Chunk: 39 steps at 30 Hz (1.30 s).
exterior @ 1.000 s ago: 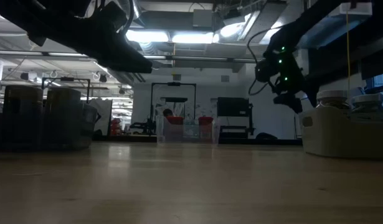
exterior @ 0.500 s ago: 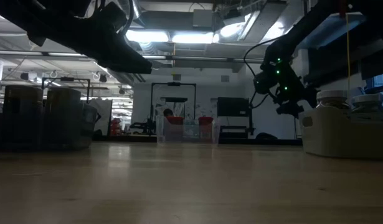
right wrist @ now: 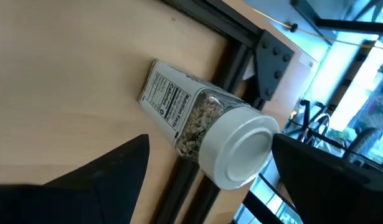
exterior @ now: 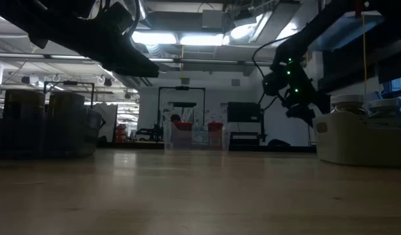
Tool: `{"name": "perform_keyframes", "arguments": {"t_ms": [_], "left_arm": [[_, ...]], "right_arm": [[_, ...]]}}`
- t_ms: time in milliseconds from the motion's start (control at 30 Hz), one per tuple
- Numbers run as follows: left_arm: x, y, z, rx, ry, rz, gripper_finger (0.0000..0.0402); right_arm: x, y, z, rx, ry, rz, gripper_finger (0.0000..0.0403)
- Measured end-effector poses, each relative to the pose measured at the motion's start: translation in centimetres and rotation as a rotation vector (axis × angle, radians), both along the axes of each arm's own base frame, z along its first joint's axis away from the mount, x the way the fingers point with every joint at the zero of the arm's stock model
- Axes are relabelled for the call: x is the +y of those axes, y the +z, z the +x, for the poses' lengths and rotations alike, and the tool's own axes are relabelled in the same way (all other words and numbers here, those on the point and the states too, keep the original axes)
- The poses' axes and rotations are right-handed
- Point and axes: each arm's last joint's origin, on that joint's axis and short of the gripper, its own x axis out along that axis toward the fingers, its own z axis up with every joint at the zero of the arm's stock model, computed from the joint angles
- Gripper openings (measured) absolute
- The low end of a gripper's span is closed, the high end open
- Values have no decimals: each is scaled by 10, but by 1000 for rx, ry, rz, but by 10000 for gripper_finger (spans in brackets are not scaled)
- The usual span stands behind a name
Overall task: Sort spices by type
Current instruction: Put the white spice bottle into the gray bin
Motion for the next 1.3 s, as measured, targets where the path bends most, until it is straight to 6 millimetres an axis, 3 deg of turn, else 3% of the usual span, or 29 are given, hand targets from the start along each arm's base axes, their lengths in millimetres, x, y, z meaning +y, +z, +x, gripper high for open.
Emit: {"name": "perform_keyframes", "arguments": {"t_ms": [333, 467, 600, 900, 1167, 1300], "left_arm": [[0, 0, 0, 1, 0, 0, 292], [0, -1, 0, 11, -1, 0, 292], [0, -2, -1, 24, -1, 0, 292], [0, -2, -1, 27, -1, 1, 292], [0, -3, -1, 27, 0, 1, 292], [0, -2, -1, 27, -1, 1, 292]], "right_arm": [[6, 30, 32, -109, 91, -37, 334], [5, 49, 33, -98, 77, -49, 334], [5, 55, 28, -103, 86, -47, 334], [8, 29, 24, -140, 127, 40, 334], [-7, 6, 9, -196, 112, 13, 334], [-5, -4, 5, -229, 115, 62, 334]]}}
